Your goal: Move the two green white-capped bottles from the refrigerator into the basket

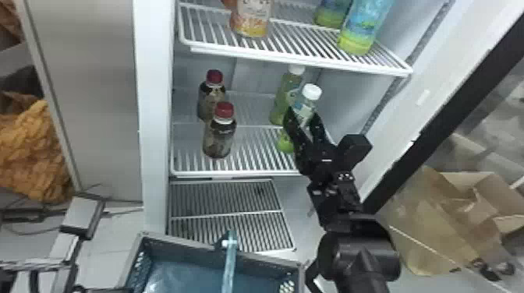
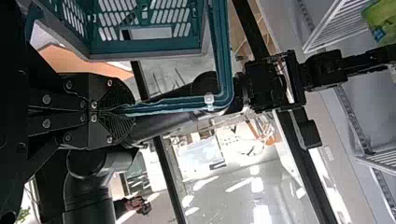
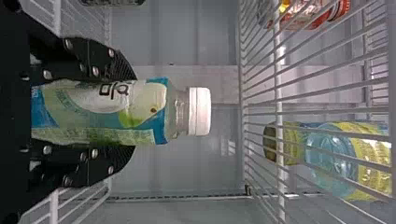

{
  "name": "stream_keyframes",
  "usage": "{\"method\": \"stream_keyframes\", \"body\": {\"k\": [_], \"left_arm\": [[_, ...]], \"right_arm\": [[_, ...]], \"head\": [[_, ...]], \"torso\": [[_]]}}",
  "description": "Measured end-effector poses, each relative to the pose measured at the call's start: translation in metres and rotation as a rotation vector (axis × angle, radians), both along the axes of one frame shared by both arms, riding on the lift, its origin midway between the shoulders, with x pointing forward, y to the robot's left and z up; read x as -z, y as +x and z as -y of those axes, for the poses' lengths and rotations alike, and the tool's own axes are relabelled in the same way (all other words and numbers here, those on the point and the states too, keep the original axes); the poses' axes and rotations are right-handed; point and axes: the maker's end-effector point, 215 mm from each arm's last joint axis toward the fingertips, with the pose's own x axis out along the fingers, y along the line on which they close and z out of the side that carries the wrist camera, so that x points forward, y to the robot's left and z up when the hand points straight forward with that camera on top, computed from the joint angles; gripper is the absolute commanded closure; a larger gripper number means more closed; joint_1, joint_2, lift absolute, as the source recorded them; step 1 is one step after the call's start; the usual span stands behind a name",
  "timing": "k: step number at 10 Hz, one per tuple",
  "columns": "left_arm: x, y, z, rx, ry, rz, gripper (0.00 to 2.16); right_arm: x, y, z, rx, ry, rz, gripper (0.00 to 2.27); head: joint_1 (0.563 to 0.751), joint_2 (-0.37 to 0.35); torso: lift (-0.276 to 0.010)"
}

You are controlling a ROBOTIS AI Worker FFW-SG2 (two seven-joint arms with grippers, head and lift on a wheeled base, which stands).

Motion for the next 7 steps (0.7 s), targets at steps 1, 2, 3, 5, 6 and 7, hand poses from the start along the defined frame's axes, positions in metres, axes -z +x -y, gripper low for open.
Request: {"method": "stream_keyframes", "body": {"k": [1,2,3,5,6,7], "left_arm": [[0.0,0.0,0.0,0.0,-0.001,0.0,1.16],[-0.001,0.0,0.0,0.0,-0.002,0.0,1.16],[-0.001,0.0,0.0,-0.001,-0.004,0.0,1.16],[-0.001,0.001,0.0,-0.004,-0.002,0.001,1.16],[-0.001,0.002,-0.001,-0.008,0.0,0.005,1.16],[0.0,0.003,-0.002,-0.011,0.0,0.005,1.16]], "right_arm": [[-0.006,-0.003,0.0,0.003,-0.002,0.017,0.91],[-0.016,-0.01,-0.001,0.006,-0.005,0.041,0.91],[-0.024,-0.016,-0.002,0.004,-0.006,0.057,0.91],[-0.031,-0.033,-0.007,-0.01,0.012,0.054,0.91],[-0.033,-0.044,-0.012,-0.028,0.018,0.035,0.9],[-0.034,-0.056,-0.018,-0.046,0.015,0.011,0.87]], "head": [[0.695,-0.35],[0.695,-0.35],[0.695,-0.35],[0.695,-0.35],[0.695,-0.35],[0.695,-0.35]], "torso": [[-0.263],[-0.263],[-0.263],[-0.263],[-0.263],[-0.263]]}}
